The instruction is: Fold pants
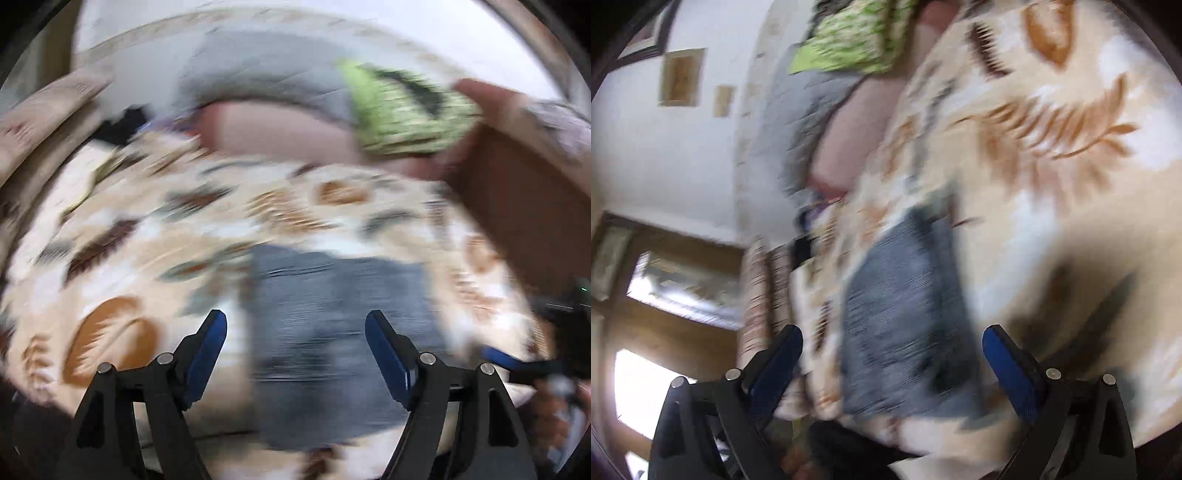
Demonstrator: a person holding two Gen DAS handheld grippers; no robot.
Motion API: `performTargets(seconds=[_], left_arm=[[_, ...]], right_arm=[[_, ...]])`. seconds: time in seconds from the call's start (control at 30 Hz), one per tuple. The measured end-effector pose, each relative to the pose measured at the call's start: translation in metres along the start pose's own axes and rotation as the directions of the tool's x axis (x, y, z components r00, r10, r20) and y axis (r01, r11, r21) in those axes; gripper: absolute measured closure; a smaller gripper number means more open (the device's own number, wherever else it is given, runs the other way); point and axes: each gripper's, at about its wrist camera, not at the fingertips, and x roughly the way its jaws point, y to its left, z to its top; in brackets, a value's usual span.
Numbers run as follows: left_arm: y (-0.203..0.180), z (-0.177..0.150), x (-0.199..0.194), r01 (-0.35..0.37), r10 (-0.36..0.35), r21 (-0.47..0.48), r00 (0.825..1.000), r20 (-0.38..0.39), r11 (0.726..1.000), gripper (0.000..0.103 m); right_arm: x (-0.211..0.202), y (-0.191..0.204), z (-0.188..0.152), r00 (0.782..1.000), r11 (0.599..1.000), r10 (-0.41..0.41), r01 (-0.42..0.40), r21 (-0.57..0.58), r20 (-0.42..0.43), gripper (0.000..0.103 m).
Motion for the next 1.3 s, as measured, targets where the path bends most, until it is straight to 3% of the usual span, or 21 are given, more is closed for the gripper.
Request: performTargets(seconds=[0.07,0.1,0.17,0.2,0.3,0.37,0.4,0.47,0.57,0.73,0.8,0.83,0.9,0.93,0.97,1.03,1.17,1.3], left_arm=[[0.015,-0.002,0.015,-0.017,0.014,-0.042,0.998,-0.059,0.999,0.025],[0.02,-0.004,0.018,-0.018,0.015,-0.046,0.997,-0.071,0.999,0.025],[0.014,-0.004,0.026,0.005,-0.009,-0.044,0.997,-0.083,0.999,0.025],[0.012,-0.006,0.026,0.019,-0.023,-0.043,0.996,-0.081,0.999,0.025],[0.006,-0.012,0.02,0.04,-0.04,-0.003,0.998,-0.05,0.999,0.025],[0.002,-0.017,0.033,0.026,-0.025,0.028,0.998,-0.064,0.999,0.023],[-0.003,-0.022,0.044,0.023,-0.018,0.056,0.995,-0.102,0.998,0.023],[-0.003,-0.032,0.06,0.003,0.005,0.063,0.992,-0.129,0.998,0.023],[0.005,-0.037,0.063,0.02,-0.018,0.014,0.992,-0.123,1.0,0.019],[0.011,-0.04,0.067,0.04,-0.041,-0.008,0.992,-0.12,0.999,0.016],[0.012,-0.041,0.069,0.044,-0.045,-0.012,0.992,-0.115,0.999,0.014],[0.013,-0.042,0.07,0.046,-0.048,-0.019,0.992,-0.114,0.999,0.013],[0.015,-0.042,0.071,0.052,-0.056,-0.033,0.992,-0.116,0.998,0.013],[0.016,-0.043,0.071,0.056,-0.06,-0.036,0.991,-0.117,0.998,0.013],[0.016,-0.042,0.071,0.057,-0.06,-0.034,0.991,-0.118,0.998,0.013],[0.015,-0.041,0.069,0.056,-0.059,-0.023,0.991,-0.118,0.998,0.012],[0.019,-0.029,0.056,0.059,-0.066,-0.053,0.988,-0.142,0.997,0.013],[0.026,-0.012,0.021,0.062,-0.064,-0.116,0.998,-0.012,0.991,0.012]], right_arm=[[0.009,0.006,-0.011,0.988,0.99,0.142,-0.14,0.035,-0.064,0.004],[0.014,0.005,-0.014,0.983,0.985,0.167,-0.163,0.05,-0.082,0.004],[0.028,-0.01,-0.02,0.991,0.995,0.078,-0.071,0.074,-0.104,0.004],[0.041,-0.032,-0.024,0.988,0.99,-0.046,0.065,0.126,-0.151,0.008],[0.032,-0.043,-0.023,0.994,0.979,-0.009,0.032,0.201,-0.111,0.011],[0.016,-0.023,-0.019,0.993,0.986,-0.106,0.111,0.12,-0.052,0.01],[0.013,-0.014,-0.018,0.994,0.989,-0.103,0.107,0.1,-0.045,0.01],[0.015,-0.007,-0.017,0.997,0.992,-0.055,0.062,0.112,-0.059,0.01],[0.026,-0.005,-0.02,0.995,0.99,-0.022,0.036,0.139,-0.099,0.01],[0.048,-0.027,-0.024,0.988,0.973,-0.074,0.102,0.207,-0.136,0.011],[0.05,-0.023,-0.023,0.987,0.975,-0.092,0.115,0.188,-0.13,0.018],[0.051,-0.021,-0.022,0.984,0.975,-0.119,0.141,0.17,-0.133,0.029],[0.057,-0.022,-0.02,0.971,0.965,-0.189,0.212,0.157,-0.147,0.06],[0.059,-0.029,-0.019,0.963,0.956,-0.218,0.243,0.166,-0.159,0.086],[0.059,-0.035,-0.018,0.951,0.944,-0.252,0.282,0.172,-0.178,0.09],[0.056,-0.032,-0.019,0.947,0.945,-0.27,0.295,0.142,-0.173,0.092],[0.049,0.018,-0.026,0.921,0.926,-0.376,0.37,-0.078,-0.1,0.095],[0.035,0.05,-0.037,0.893,0.873,-0.45,0.434,-0.223,-0.023,0.095]])
